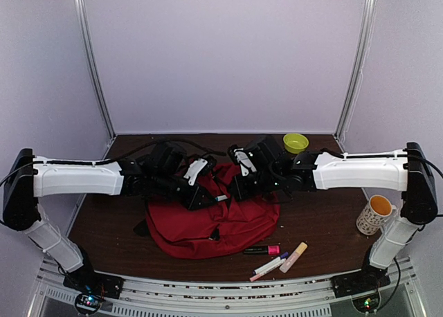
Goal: Pack the student bag
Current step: Place the pen in the upper front pocket of the bag.
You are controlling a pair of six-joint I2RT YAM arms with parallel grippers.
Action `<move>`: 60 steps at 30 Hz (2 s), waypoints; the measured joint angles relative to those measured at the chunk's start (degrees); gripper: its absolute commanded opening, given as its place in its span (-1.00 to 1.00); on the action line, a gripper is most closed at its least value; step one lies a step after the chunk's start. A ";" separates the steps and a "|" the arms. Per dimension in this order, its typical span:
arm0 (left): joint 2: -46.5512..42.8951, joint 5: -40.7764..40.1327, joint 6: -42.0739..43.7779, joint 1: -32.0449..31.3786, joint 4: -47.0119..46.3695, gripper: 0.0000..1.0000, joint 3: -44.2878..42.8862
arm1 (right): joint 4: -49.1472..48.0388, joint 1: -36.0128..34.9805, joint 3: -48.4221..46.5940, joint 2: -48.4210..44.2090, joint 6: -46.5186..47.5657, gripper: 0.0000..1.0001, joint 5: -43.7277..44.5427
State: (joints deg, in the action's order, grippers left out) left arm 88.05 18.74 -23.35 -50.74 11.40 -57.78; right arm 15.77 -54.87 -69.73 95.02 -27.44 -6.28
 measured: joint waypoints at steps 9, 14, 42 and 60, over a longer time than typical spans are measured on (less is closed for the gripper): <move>3.48 -1.27 0.76 0.00 -0.37 -0.88 -2.32 | -0.15 0.00 0.04 0.00 0.00 -1.00 -0.20; 6.34 -2.19 1.22 0.00 -1.05 -0.90 -5.46 | -0.17 0.00 0.04 0.00 -0.04 -1.00 -0.52; 9.55 -9.64 1.31 -0.22 -2.71 -0.78 -4.98 | -1.25 0.07 1.18 -0.31 -1.31 -1.00 -1.57; 7.06 -20.96 -5.38 -1.11 -2.78 -0.84 0.28 | 1.66 0.04 -0.74 -0.35 0.76 -1.00 2.03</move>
State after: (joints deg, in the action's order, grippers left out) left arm 95.11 -2.22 -28.73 -51.86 8.62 -57.49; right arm 17.43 -54.83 -70.48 94.67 -26.68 -4.25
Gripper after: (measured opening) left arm 0.083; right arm 0.012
